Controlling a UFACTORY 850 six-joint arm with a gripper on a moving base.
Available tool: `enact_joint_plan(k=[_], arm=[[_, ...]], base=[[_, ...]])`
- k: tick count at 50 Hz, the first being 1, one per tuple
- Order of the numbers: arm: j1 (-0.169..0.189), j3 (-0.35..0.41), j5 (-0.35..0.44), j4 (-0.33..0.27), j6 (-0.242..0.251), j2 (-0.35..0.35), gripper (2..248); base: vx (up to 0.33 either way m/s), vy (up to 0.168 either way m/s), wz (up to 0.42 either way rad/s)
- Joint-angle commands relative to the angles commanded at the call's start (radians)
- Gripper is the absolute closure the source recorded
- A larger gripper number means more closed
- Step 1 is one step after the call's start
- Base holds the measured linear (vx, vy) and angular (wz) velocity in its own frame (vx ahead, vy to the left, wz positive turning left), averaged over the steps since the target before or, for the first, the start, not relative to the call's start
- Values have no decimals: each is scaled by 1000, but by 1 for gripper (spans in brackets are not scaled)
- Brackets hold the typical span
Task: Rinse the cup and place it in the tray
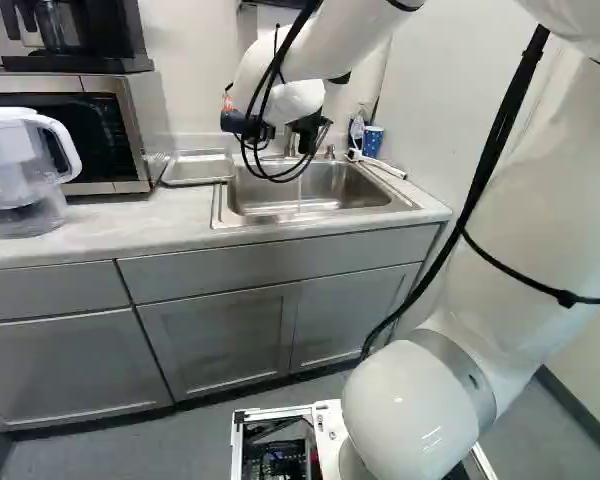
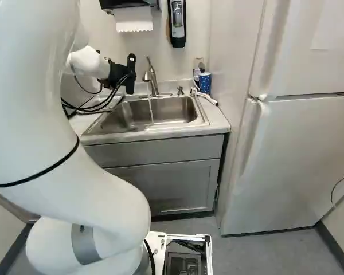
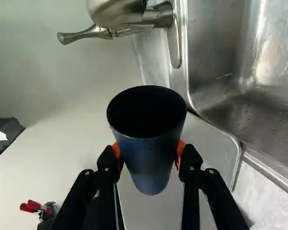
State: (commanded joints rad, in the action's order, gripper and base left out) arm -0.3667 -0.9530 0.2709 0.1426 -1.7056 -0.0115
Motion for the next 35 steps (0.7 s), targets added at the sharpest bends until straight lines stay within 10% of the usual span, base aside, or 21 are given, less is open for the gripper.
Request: enact_joint_plan(k=[20,35], arm=[[0,0,0,0,2,0,127],[0,0,0,0,128,0,127]], base=[[0,0,0],[0,0,0]])
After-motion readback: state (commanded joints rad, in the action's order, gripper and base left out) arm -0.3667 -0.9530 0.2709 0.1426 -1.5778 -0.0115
